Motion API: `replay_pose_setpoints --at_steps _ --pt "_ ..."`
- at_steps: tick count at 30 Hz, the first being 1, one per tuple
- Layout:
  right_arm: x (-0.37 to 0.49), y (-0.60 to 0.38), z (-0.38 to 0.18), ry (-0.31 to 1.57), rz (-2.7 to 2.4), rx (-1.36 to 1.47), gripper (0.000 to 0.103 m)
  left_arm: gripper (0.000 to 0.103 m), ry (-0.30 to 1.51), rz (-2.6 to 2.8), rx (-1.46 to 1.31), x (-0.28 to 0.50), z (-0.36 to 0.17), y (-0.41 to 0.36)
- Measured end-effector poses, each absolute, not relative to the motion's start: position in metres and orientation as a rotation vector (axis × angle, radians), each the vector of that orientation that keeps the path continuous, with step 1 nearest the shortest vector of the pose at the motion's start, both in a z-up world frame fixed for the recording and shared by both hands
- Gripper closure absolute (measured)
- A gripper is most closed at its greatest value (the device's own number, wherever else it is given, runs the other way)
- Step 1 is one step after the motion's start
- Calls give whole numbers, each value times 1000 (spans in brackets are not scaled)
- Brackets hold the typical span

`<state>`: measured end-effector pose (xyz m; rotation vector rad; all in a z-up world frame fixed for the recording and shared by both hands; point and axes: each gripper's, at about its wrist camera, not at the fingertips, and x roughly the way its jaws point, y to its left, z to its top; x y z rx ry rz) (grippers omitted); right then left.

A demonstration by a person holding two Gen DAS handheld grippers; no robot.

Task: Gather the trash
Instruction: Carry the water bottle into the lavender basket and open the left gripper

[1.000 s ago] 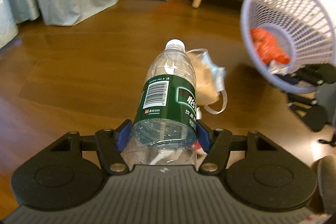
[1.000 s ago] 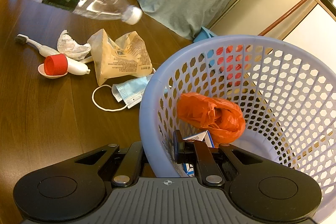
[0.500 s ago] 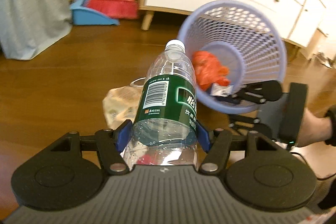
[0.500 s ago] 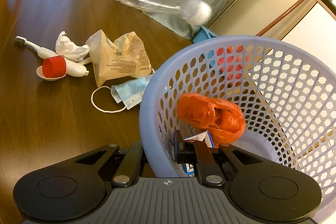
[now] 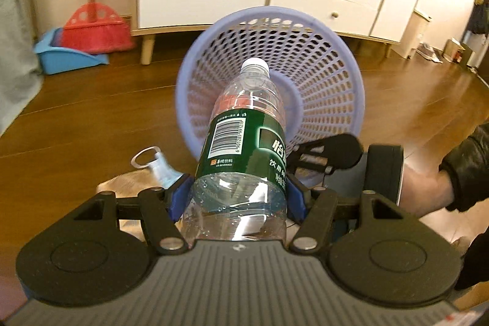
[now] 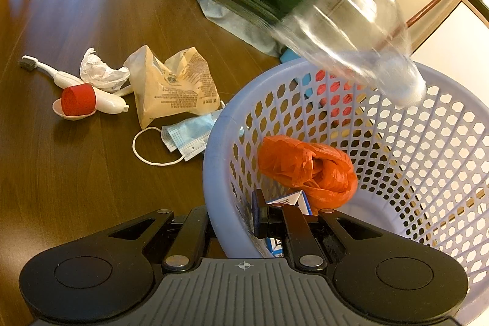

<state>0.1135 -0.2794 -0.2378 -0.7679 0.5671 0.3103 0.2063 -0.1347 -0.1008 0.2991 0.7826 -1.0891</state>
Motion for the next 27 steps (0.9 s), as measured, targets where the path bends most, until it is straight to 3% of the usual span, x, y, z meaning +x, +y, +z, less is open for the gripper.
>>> replay_pose_setpoints --at_steps 5,9,27 --pt "113 -279 -239 564 313 -768 97 41 776 -1110 256 217 -106 -170" --pt "113 -278 -239 564 313 -766 97 32 740 -1116 191 220 -106 -188" --pt "116 -278 -238 562 306 -743 97 32 790 -802 101 248 -128 -96"
